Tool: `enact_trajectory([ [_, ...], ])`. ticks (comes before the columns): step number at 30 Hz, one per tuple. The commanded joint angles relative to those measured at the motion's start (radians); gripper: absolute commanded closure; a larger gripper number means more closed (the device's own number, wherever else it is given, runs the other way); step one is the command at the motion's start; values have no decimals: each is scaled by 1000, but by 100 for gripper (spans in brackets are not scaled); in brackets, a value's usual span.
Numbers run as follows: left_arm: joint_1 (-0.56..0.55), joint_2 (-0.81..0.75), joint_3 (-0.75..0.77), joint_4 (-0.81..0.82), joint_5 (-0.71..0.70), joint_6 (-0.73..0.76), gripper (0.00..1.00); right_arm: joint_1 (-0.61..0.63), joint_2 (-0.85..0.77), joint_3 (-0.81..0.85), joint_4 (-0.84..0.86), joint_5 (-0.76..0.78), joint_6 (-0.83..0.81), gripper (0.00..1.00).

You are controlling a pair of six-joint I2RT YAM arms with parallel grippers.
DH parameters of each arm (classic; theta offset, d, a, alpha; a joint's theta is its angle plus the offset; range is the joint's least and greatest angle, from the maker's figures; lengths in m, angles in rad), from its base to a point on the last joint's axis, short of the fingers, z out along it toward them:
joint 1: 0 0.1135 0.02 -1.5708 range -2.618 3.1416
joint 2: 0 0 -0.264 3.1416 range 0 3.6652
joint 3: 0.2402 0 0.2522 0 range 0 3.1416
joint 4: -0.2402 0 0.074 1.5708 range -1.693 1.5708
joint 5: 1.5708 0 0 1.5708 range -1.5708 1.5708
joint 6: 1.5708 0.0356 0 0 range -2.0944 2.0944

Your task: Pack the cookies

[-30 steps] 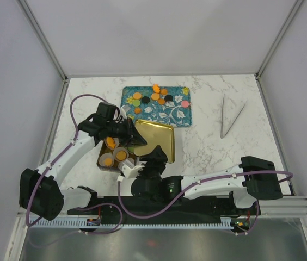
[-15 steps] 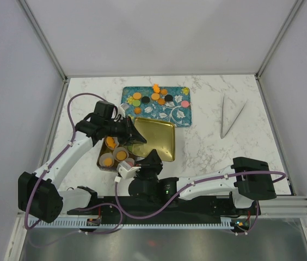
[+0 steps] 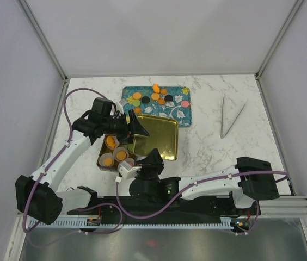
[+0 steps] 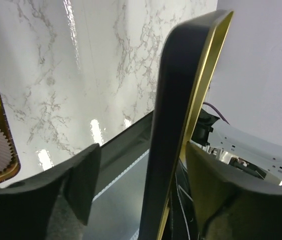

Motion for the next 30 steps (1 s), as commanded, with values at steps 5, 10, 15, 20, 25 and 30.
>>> enact_trajectory([
  [5, 13, -32, 119, -11, -102, 58, 6, 21, -72, 108, -324, -56, 233, 100],
  [10, 66, -28, 168, -11, -111, 69, 0, 27, -82, 161, -531, -150, 401, 100],
  [15, 131, -21, 208, -11, -117, 75, 1, 27, -110, 232, -678, -294, 559, 99],
  [20, 166, -67, 190, -32, -321, 62, 8, 12, -144, 318, -774, -467, 637, 96],
  [25, 227, -87, 104, -75, -563, 40, 19, -94, -164, 385, -758, -735, 738, 95],
  [30, 345, -121, -38, -75, -709, -7, 34, -287, -187, 427, -676, -998, 798, 96],
])
